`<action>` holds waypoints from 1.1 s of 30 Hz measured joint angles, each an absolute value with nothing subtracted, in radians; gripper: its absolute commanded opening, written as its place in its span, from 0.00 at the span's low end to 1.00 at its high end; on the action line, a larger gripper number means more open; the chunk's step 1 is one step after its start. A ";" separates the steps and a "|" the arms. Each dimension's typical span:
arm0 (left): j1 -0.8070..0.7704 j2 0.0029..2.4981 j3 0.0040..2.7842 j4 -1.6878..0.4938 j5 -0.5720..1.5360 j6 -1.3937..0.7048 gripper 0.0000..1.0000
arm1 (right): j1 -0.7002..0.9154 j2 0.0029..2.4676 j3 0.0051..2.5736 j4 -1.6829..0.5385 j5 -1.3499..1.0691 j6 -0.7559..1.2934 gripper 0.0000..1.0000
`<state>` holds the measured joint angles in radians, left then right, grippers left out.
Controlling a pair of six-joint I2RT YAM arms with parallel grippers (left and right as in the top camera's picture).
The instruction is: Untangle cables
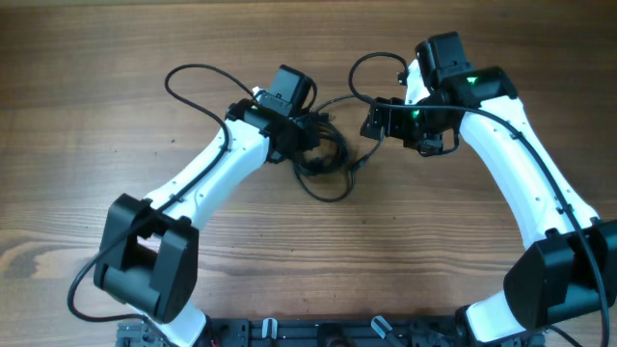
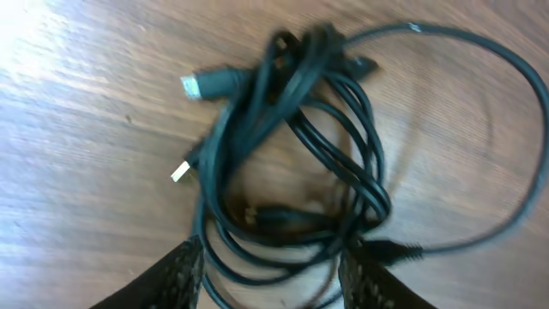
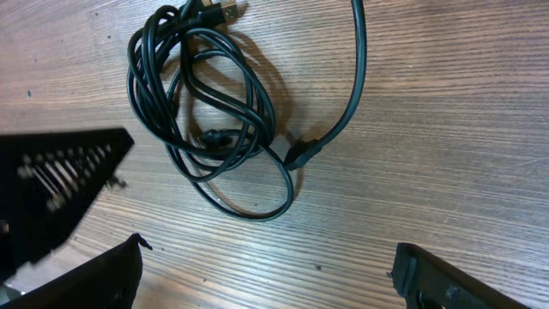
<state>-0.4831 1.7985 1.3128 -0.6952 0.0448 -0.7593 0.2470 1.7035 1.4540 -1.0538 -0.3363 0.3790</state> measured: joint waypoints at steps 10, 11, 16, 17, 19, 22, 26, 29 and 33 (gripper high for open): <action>-0.475 1.921 1.313 -0.616 -0.080 -0.656 0.49 | 0.247 1.703 1.454 -1.054 -0.336 0.376 0.94; -0.475 1.931 1.313 -0.590 -0.084 -0.648 0.50 | 0.247 1.703 1.454 -1.054 -0.336 0.375 0.94; -0.476 2.004 1.313 -0.513 -0.086 -0.628 0.45 | 0.247 1.703 1.454 -1.058 -0.336 0.375 0.94; -0.476 2.012 1.313 -0.510 -0.086 -0.626 0.42 | 0.247 1.703 1.454 -1.059 -0.336 0.376 0.93; -0.476 2.028 1.313 -0.507 -0.089 -0.622 0.08 | 0.247 1.703 1.454 -1.059 -0.336 0.375 0.93; -0.474 2.029 1.313 -0.498 -0.092 -0.611 0.04 | 0.247 1.703 1.454 -1.058 -0.339 0.376 0.92; -0.462 2.028 1.313 -0.474 -0.082 -0.611 0.04 | 0.247 1.703 1.454 -1.057 -0.345 0.365 0.86; -0.434 2.001 1.312 -0.478 -0.012 -0.578 0.04 | 0.247 1.703 1.454 -1.020 -0.405 0.303 0.83; -0.395 1.866 1.312 -0.495 0.203 -0.441 0.04 | 0.247 1.703 1.454 -0.950 -0.524 0.190 0.81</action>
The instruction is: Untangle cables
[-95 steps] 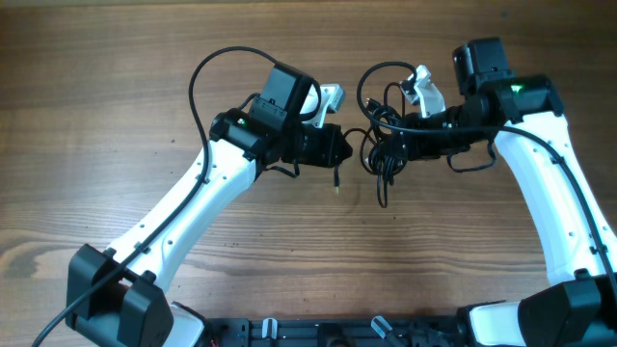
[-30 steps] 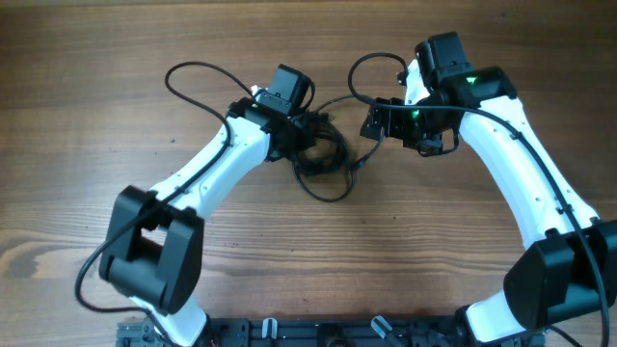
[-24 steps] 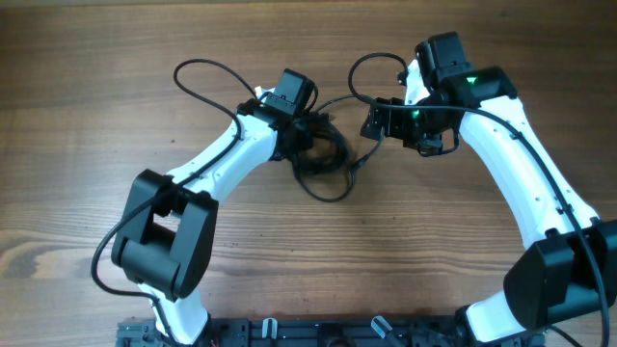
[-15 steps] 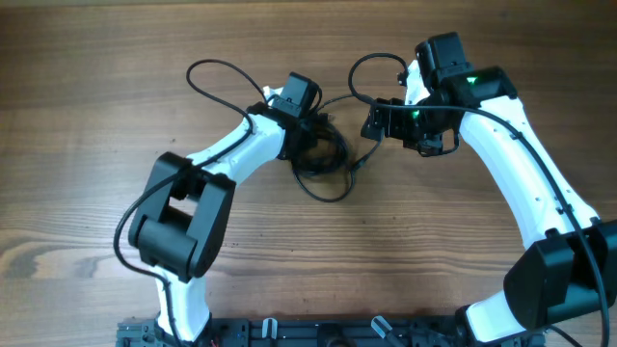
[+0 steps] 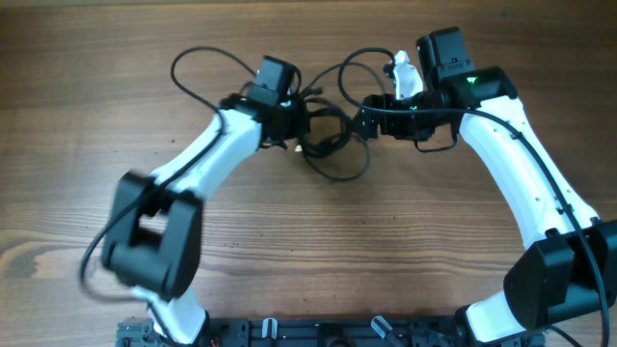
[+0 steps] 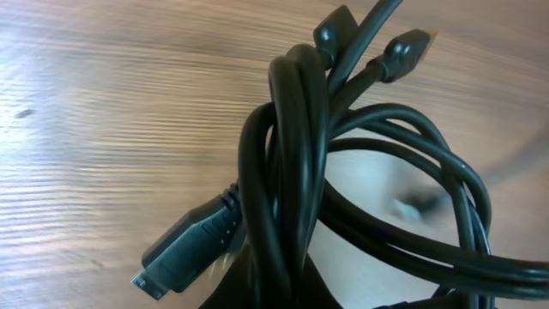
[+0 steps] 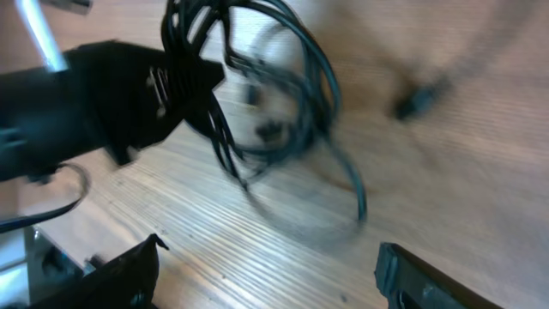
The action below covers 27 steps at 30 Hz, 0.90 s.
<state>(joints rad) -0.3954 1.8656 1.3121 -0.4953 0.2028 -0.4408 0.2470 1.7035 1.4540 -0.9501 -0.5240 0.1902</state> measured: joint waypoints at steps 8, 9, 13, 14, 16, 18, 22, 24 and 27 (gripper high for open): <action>-0.397 1.683 1.312 -0.645 0.429 -0.319 0.04 | 0.248 1.682 1.502 -0.916 -0.564 0.015 0.77; -0.397 1.683 1.312 -0.659 0.434 -0.316 0.04 | 0.248 1.668 1.509 -0.915 -0.550 -0.003 0.74; -0.397 1.683 1.312 -0.667 0.445 -0.315 0.04 | 0.250 1.649 1.514 -0.923 -0.531 -0.043 0.68; -0.397 1.683 1.312 -0.668 0.448 -0.315 0.04 | 0.253 1.649 1.514 -0.929 -0.527 -0.051 0.68; -0.397 1.683 1.312 -0.668 0.452 -0.315 0.04 | 0.269 1.649 1.514 -0.936 -0.521 -0.080 0.67; -0.397 1.683 1.312 -0.668 0.455 -0.315 0.04 | 0.308 1.649 1.512 -0.936 -0.499 -0.093 0.63; -0.397 1.683 1.312 -0.674 0.455 -0.315 0.04 | 0.372 1.650 1.486 -0.934 -0.451 -0.110 0.53; -0.397 1.683 1.312 -0.675 0.455 -0.315 0.04 | 0.375 1.651 1.483 -0.934 -0.442 -0.109 0.42; -0.397 1.683 1.312 -0.675 0.455 -0.315 0.04 | 0.375 1.668 1.483 -0.933 -0.436 -0.103 0.11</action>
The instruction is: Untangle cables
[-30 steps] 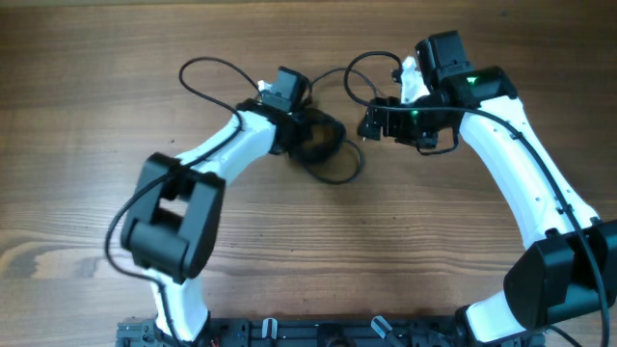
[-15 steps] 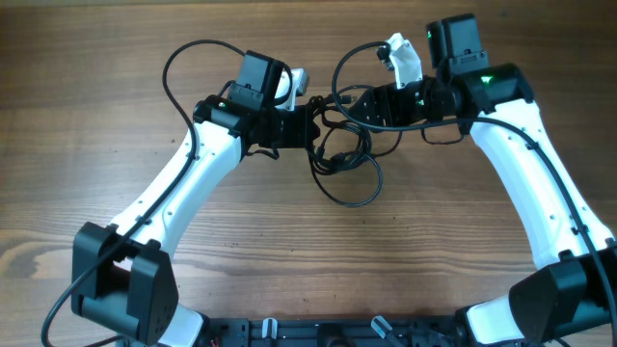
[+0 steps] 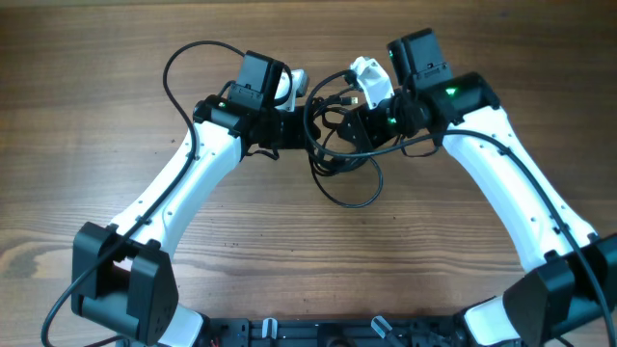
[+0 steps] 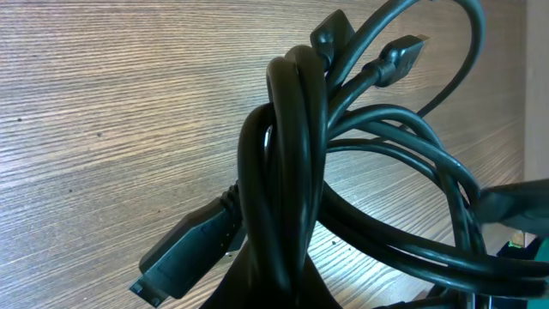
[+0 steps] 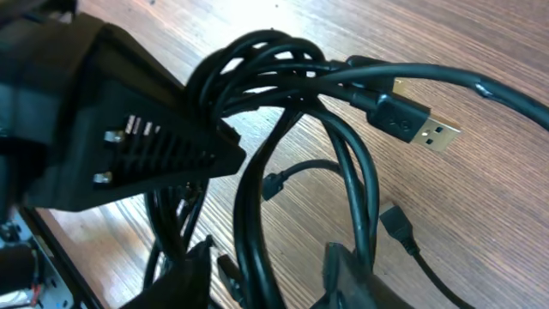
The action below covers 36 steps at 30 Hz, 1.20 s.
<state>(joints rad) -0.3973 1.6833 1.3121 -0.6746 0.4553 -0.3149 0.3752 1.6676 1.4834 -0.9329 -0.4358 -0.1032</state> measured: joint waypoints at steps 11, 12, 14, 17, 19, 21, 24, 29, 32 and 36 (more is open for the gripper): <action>-0.414 1.683 1.315 -0.711 0.346 -0.450 0.04 | 0.257 1.618 1.493 -0.951 -0.491 0.124 0.04; -0.418 1.682 1.319 -0.709 0.348 -0.472 0.04 | 0.204 1.573 1.493 -0.963 -0.537 0.160 0.04; -0.437 1.670 1.353 -0.686 0.391 -0.493 0.04 | 0.122 1.513 1.493 -0.987 -0.598 0.208 0.04; -0.404 1.649 1.353 -0.732 0.315 -0.525 0.04 | -0.083 1.408 1.504 -1.049 -0.594 0.274 0.04; -0.325 1.679 1.320 -0.748 0.215 -0.544 0.04 | -0.238 1.344 1.530 -1.106 -0.531 0.310 0.04; -0.301 1.690 1.314 -0.748 0.168 -0.552 0.04 | -0.278 1.335 1.533 -1.147 -0.508 0.317 0.04; -0.301 1.690 1.314 -0.722 0.150 -0.559 0.04 | -0.311 1.346 1.533 -1.159 -0.510 0.289 0.05; -0.299 1.690 1.314 -0.624 0.278 -0.466 0.04 | -0.262 1.346 1.533 -1.160 -0.615 0.117 0.34; -0.299 1.690 1.314 -0.561 0.477 -0.338 0.04 | -0.195 1.346 1.533 -1.148 -0.651 0.043 0.50; -0.300 1.690 1.314 -0.532 0.684 -0.211 0.04 | -0.097 1.346 1.533 -1.110 -0.674 0.002 0.57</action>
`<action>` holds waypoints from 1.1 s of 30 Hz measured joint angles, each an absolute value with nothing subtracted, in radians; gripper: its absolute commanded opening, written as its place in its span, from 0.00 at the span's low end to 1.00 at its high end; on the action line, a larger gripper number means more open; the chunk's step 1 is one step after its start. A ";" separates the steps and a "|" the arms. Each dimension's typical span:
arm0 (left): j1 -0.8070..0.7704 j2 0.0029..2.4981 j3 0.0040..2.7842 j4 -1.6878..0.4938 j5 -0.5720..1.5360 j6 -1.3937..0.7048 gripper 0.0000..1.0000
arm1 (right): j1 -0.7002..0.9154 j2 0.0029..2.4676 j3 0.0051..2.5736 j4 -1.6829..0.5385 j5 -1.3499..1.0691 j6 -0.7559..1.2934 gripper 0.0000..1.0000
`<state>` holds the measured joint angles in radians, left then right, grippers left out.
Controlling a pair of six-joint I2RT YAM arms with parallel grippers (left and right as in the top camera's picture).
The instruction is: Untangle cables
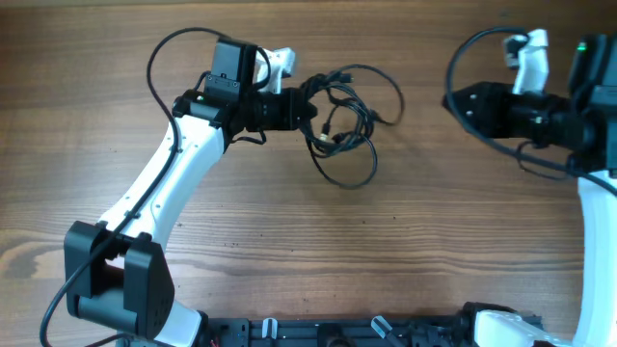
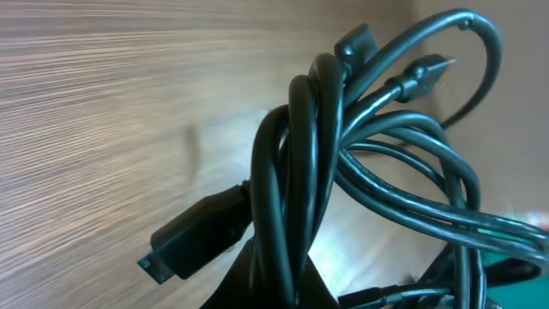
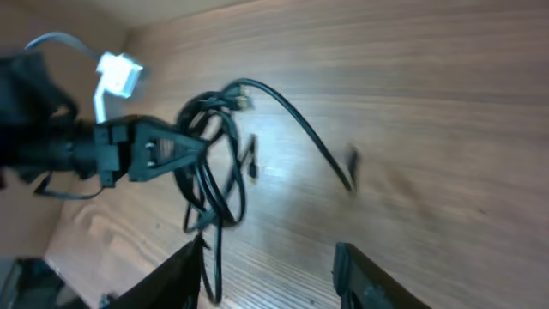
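Note:
A tangle of black cables (image 1: 339,120) hangs off the wooden table in my left gripper (image 1: 305,104), which is shut on several strands. In the left wrist view the bundle (image 2: 300,163) rises from between the fingers of the left gripper (image 2: 283,292), with a flat plug (image 2: 193,236) sticking out to the left. One loose cable end (image 1: 393,118) trails to the right. My right gripper (image 1: 451,100) is far to the right, open and holding nothing. The right wrist view has the right gripper (image 3: 270,249) facing the bundle (image 3: 210,167) from a distance.
The wooden table (image 1: 289,241) runs all round. The left arm's own cable (image 1: 159,58) loops at the back left, and the right arm's cable (image 1: 472,43) loops at the back right. A black frame (image 1: 318,333) lines the front edge.
My right gripper was up against the bundle with strands between its fingers; it is now far to the right, open and empty. The left gripper still holds the bundle, a little further left.
The bundle lay on the table with my left gripper open over it and the right gripper open beside it. Then the left gripper was shut on the strands. Then the right gripper was in among the cables. Now it is away, and a cable end trails right.

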<state>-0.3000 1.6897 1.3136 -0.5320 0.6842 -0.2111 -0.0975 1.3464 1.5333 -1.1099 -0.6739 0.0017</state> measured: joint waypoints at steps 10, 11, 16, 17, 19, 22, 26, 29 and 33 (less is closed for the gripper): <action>-0.394 1.690 1.314 -0.443 0.946 -0.030 0.04 | 0.014 1.363 1.533 -1.065 -0.681 -0.006 0.60; -0.413 1.690 1.314 -0.420 0.949 -0.026 0.04 | 0.017 1.372 1.533 -1.067 -0.681 -0.006 0.60; -0.471 1.690 1.314 -0.376 0.937 -0.019 0.04 | 0.019 1.432 1.533 -1.079 -0.681 -0.006 0.59; -0.470 1.690 1.314 -0.376 0.935 -0.019 0.04 | 0.019 1.438 1.533 -1.081 -0.681 -0.006 0.59; -0.470 1.690 1.314 -0.376 0.929 -0.019 0.04 | 0.019 1.447 1.533 -1.081 -0.681 -0.006 0.58; -0.470 1.690 1.314 -0.374 0.926 -0.019 0.05 | 0.019 1.465 1.533 -1.087 -0.681 -0.006 0.52; -0.470 1.690 1.314 -0.373 0.925 -0.019 0.09 | 0.019 1.486 1.533 -1.092 -0.681 -0.006 0.41; -0.470 1.690 1.314 -0.373 0.925 -0.019 0.09 | 0.019 1.489 1.533 -1.092 -0.681 -0.006 0.31; -0.471 1.690 1.314 -0.373 0.925 -0.020 0.09 | 0.019 1.489 1.533 -1.092 -0.680 -0.011 0.18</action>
